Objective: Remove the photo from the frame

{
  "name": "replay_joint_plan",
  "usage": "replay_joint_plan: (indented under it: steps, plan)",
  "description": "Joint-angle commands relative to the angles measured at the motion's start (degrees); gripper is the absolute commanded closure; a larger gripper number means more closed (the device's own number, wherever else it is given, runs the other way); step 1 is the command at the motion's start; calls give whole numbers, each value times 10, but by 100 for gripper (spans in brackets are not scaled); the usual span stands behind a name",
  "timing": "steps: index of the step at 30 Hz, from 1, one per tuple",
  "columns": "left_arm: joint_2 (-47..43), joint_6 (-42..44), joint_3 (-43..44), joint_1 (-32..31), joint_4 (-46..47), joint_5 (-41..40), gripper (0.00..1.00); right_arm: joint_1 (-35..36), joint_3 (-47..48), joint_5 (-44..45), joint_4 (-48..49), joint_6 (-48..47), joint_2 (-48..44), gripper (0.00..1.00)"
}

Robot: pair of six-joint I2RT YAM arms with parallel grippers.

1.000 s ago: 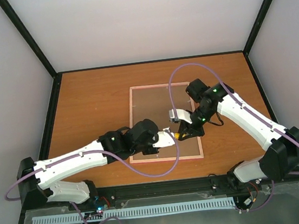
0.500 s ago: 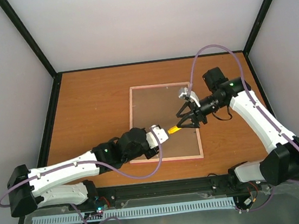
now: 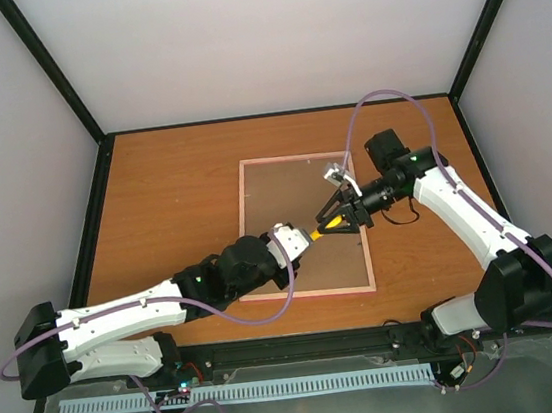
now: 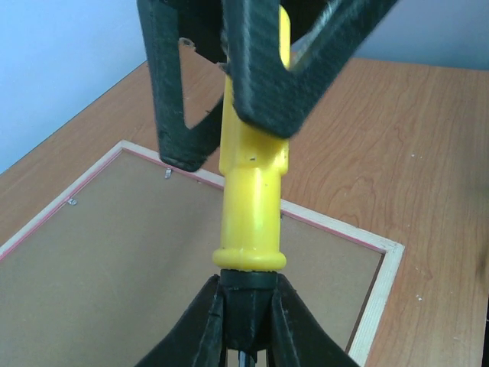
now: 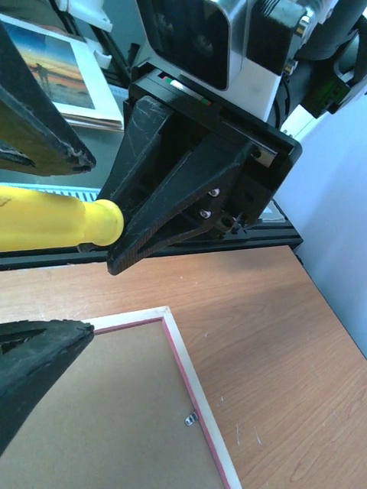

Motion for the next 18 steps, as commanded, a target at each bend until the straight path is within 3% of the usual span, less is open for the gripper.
replay_joint_plan:
  steps: [1,10,12,13,16,18]
  plan:
    - [-5,-17,6,-4,24,-13,87,15,-14,0,19,13,-5,53]
    - [0,-30,5,-4,22,-27,87,17,-16,0,24,15,-5,82]
    - [4,-38,7,-4,20,-41,87,17,-21,-4,24,12,-7,93]
    - [8,-49,8,-2,20,-54,83,17,-23,-7,25,10,-8,97]
    - [38,-127,24,20,-14,-89,51,11,-35,5,60,33,-20,97]
    - [57,-219,43,31,-61,-118,45,-2,-47,30,100,56,-35,97]
